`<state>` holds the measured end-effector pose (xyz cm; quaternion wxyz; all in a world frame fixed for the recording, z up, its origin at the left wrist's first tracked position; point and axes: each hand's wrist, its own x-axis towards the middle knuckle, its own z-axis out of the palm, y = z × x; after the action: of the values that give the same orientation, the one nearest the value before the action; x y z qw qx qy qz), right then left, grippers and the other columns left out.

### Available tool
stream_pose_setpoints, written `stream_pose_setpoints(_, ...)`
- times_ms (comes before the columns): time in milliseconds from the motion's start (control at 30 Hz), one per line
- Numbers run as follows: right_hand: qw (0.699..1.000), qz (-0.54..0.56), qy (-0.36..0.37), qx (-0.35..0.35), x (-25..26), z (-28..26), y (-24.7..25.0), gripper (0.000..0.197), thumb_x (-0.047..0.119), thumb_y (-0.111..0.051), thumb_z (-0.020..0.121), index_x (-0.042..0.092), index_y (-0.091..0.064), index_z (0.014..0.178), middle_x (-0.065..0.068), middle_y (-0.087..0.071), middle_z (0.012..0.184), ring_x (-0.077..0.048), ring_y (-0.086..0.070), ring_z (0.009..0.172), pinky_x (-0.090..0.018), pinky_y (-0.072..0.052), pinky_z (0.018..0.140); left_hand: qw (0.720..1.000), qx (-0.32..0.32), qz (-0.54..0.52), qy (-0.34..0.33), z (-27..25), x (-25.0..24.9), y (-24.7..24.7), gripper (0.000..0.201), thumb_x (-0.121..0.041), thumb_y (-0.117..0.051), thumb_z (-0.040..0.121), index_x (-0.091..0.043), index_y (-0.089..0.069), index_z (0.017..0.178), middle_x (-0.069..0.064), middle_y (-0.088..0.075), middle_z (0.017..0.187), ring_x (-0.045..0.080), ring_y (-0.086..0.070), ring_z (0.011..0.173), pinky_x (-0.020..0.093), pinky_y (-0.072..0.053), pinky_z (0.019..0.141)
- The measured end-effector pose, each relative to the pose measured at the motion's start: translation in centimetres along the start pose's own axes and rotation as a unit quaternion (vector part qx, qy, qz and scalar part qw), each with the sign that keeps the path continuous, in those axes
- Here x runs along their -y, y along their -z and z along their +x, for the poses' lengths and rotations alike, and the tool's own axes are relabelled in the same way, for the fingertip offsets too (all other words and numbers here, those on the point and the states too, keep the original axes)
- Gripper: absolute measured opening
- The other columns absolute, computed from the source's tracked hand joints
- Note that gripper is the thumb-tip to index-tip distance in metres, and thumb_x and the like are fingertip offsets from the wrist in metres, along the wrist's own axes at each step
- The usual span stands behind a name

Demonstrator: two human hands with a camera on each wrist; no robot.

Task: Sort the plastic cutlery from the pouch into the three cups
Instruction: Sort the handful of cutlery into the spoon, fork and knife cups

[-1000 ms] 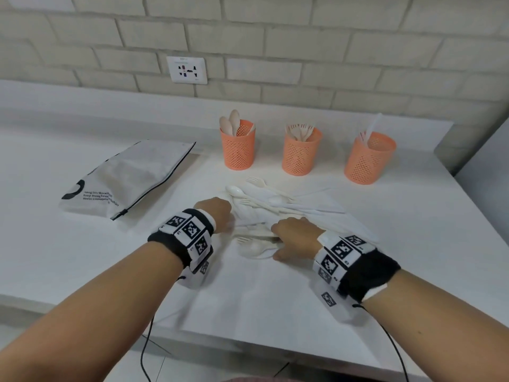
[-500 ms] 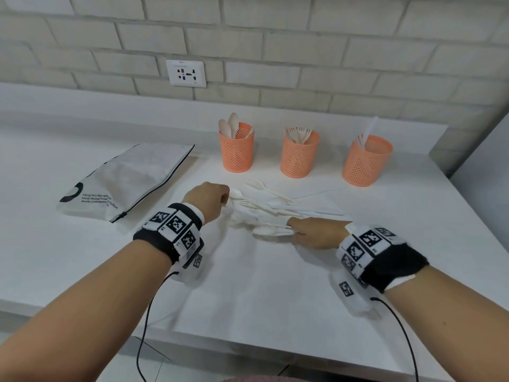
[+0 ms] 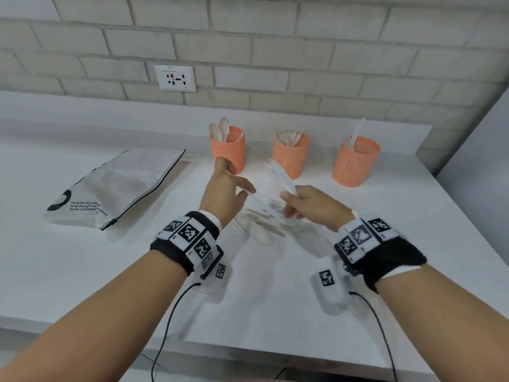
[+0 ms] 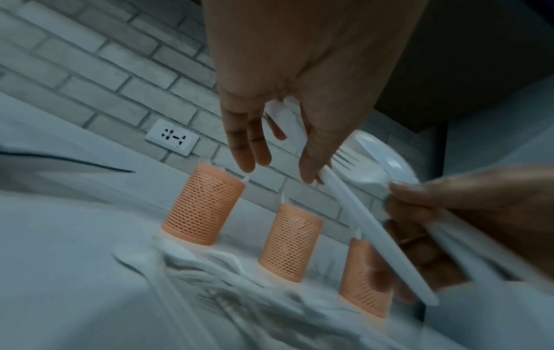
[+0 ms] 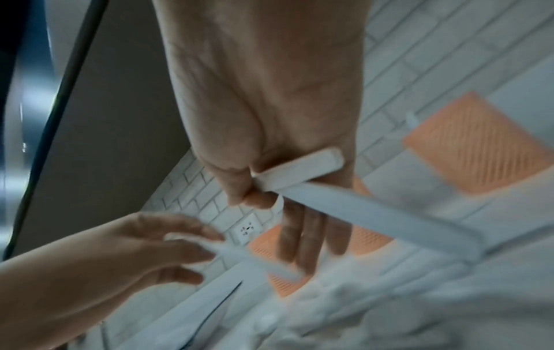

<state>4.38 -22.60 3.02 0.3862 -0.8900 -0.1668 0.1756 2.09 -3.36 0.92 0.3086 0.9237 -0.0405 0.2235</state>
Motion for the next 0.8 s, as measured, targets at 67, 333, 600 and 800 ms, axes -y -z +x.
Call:
stream_pose_setpoints(67, 0.999, 0.035, 0.024, -0.001, 0.9, 0.5, -1.5, 0.037, 0.035, -0.037, 0.099, 0.004, -0.054, 0.109, -0.012, -0.068, 0.099, -0.024, -0.064, 0.091, -0.039, -0.049, 0.092, 0.999, 0.018, -0.038, 0.007, 0.1, -1.0, -0.4, 0.012, -0.004, -0.067, 0.08, -0.011, -0.075, 0.084, 0.01, -0.04, 0.118, 0.018, -0.047, 0.1, 0.017, -0.035, 0.086)
stream_pose_setpoints(333, 0.978, 0.199, 0.055, -0.02, 2.3, -0.1, -2.4, 0.017, 0.036, -0.047, 0.095, 0.02, -0.044, 0.092, 0.004, -0.038, 0.061, -0.007, -0.034, 0.044, -0.023, -0.031, 0.042, 0.957, -0.069, -0.247, 0.136, 0.0, -3.2, -0.1, 0.045, -0.003, -0.048, 0.084, -0.007, -0.038, 0.128, 0.007, -0.032, 0.133, 0.02, -0.052, 0.103, 0.031, -0.049, 0.09)
stream_pose_setpoints(600, 0.984, 0.147, 0.1, -0.008, 3.0, -1.1, -2.2, 0.03, -0.004, -0.054, 0.086, 0.01, -0.048, 0.111, 0.001, -0.057, 0.073, -0.011, -0.044, 0.051, -0.025, -0.038, 0.048, 0.84, 0.139, -0.462, 0.247, 0.0, -5.9, -1.2, 0.05, -0.037, -0.065, 0.084, 0.0, -0.055, 0.116, 0.016, -0.065, 0.096, 0.031, -0.065, 0.079, 0.038, -0.056, 0.059)
stream_pose_setpoints(800, 0.993, 0.029, 0.064, 0.091, 1.2, -1.9, 1.1, 0.018, 0.019, -0.059, 0.09, 0.013, -0.057, 0.107, 0.008, -0.057, 0.09, -0.005, -0.056, 0.081, -0.016, -0.046, 0.069, 0.809, 0.117, -0.509, 0.269, 0.8, -6.8, -2.7, 0.025, -0.022, -0.05, 0.095, -0.003, -0.061, 0.082, 0.009, -0.066, 0.082, 0.021, -0.063, 0.069, 0.028, -0.055, 0.058)
